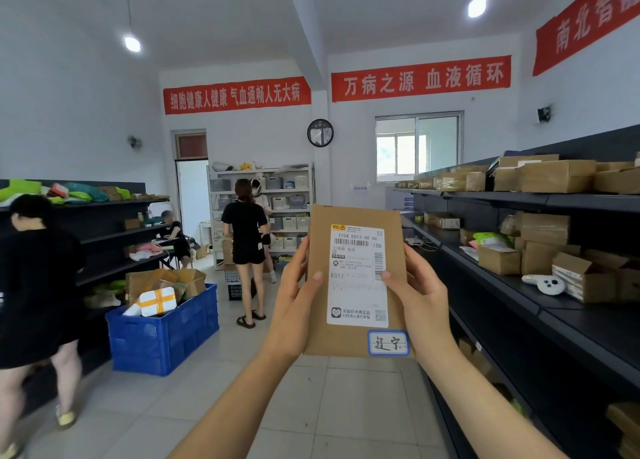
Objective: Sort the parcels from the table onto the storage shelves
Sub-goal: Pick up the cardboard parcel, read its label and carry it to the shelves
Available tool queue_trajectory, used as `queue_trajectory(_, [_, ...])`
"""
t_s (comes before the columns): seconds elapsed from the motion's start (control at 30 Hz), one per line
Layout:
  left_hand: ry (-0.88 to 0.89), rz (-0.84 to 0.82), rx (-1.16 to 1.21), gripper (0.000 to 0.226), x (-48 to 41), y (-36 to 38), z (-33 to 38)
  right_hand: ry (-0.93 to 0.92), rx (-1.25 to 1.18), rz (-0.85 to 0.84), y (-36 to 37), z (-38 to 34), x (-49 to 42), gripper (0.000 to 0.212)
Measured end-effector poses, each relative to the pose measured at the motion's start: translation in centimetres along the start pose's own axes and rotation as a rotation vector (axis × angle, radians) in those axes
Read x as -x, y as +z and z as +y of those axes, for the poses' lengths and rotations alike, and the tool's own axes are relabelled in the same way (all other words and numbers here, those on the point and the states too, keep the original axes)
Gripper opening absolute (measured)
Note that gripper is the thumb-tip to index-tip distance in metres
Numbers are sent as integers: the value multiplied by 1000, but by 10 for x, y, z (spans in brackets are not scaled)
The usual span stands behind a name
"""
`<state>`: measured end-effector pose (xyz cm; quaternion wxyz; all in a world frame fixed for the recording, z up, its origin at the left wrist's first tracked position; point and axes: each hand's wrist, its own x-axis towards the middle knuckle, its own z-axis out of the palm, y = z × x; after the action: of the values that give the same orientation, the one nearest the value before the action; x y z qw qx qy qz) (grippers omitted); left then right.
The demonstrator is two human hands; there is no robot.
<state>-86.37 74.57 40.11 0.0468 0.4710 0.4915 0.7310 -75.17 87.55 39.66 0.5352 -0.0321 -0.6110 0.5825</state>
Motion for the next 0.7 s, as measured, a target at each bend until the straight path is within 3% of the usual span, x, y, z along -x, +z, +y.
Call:
queue_trajectory(0.2, [30,-2,-14,59,-39,-39,-26,-10,2,-4,37,31,-32,47])
queue_trajectory(0.37, [47,-17,-12,48,-71,-63,-50,-33,12,-2,58,52,-54,42])
queue_trajectory(0.7, [42,-28,49,54,-126,-57,-94,-48,40,-2,53,85,-109,43])
